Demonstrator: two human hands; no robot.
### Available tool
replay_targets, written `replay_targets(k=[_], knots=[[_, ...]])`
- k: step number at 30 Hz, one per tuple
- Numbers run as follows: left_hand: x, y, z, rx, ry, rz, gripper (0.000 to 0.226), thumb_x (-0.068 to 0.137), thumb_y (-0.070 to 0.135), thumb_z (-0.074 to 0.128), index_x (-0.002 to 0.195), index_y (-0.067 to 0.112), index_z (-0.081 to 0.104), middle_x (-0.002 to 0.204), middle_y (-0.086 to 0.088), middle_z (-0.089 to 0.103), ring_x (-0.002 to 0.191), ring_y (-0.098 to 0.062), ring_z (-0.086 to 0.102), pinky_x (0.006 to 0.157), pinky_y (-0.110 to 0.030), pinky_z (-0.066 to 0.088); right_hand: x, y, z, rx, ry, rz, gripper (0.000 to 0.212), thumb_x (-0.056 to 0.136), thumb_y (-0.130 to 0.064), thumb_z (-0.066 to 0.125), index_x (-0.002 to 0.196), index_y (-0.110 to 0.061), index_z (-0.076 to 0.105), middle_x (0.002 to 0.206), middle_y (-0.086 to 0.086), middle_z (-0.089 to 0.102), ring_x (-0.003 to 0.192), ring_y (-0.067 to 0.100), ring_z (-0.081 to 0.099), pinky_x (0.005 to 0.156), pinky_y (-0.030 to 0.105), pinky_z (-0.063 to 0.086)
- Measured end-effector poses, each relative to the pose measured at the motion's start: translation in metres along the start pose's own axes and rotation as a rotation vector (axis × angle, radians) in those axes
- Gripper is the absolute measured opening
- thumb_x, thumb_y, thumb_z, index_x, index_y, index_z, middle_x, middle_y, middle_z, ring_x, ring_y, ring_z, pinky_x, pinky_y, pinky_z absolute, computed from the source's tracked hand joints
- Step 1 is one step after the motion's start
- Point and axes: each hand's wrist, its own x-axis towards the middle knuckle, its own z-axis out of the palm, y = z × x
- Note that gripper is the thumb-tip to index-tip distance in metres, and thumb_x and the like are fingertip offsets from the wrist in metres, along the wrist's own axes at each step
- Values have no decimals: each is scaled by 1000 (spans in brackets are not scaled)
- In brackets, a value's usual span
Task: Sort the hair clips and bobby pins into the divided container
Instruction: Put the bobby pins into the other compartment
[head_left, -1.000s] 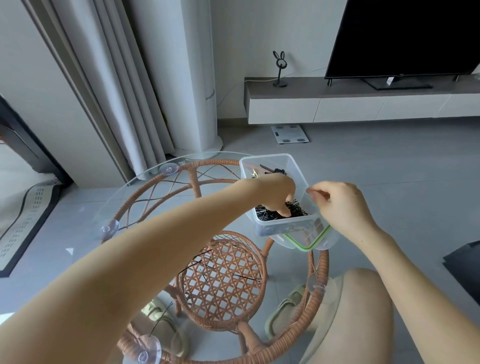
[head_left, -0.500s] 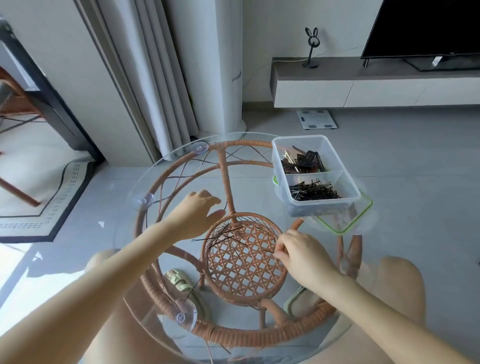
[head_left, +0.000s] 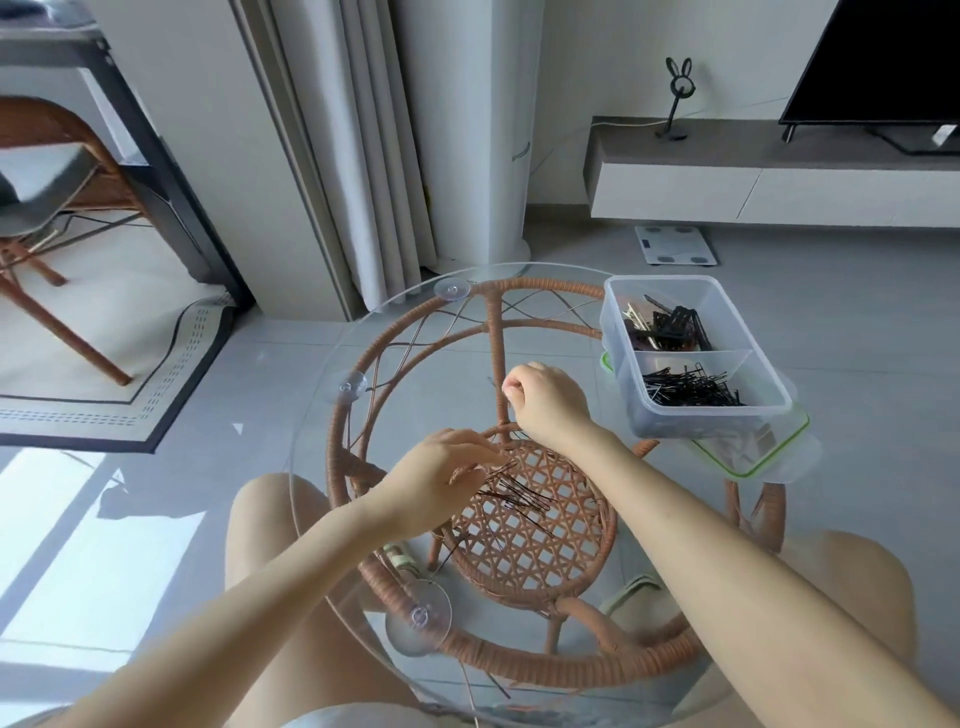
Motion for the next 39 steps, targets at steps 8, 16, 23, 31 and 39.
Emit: replay_targets(k=[8, 16, 23, 31, 39], knots=[[-38, -10, 3, 229, -94, -181, 73, 70, 48, 68, 134, 26, 42, 124, 6, 45, 118, -13, 40, 103, -32, 39, -70, -15, -12, -16, -294, -246, 33, 86, -43, 50, 103, -16, 56, 107, -1, 55, 102, 14, 46, 89, 32, 39], [-26, -19, 5, 217, 11, -157, 51, 75, 44, 67, 117, 18, 55, 114, -1, 53, 107, -19, 51, 93, -32, 45, -81, -22, -24, 132, -197, -161, 39, 92, -29, 48, 127, -11, 48, 130, 3, 51, 123, 17, 42, 101, 28, 32], [-15, -19, 15, 177, 170, -234, 40, 79, 46, 60, 105, 16, 59, 107, -2, 56, 102, -20, 51, 87, -29, 42, -21, -28, 7, 167, -247, -32, 43, 99, -18, 28, 141, -13, 28, 150, 8, 30, 139, 28, 23, 111, 41, 23], [-35, -23, 10, 106, 254, -293, 34, 93, 29, 46, 122, 15, 56, 117, -5, 57, 107, -22, 56, 96, -33, 45, -91, -14, -2, 242, -416, -325, 43, 97, -11, 33, 139, -20, 35, 148, -3, 33, 135, -1, 16, 111, 13, 10], [-37, 10, 18, 139, -41, -115, 43, 89, 39, 51, 128, 21, 51, 123, 1, 48, 115, -16, 45, 101, -28, 39, -121, -12, -37, -81, -282, -325, 83, 71, -61, 59, 139, -21, 32, 140, -6, 43, 128, 14, 37, 108, 31, 25]])
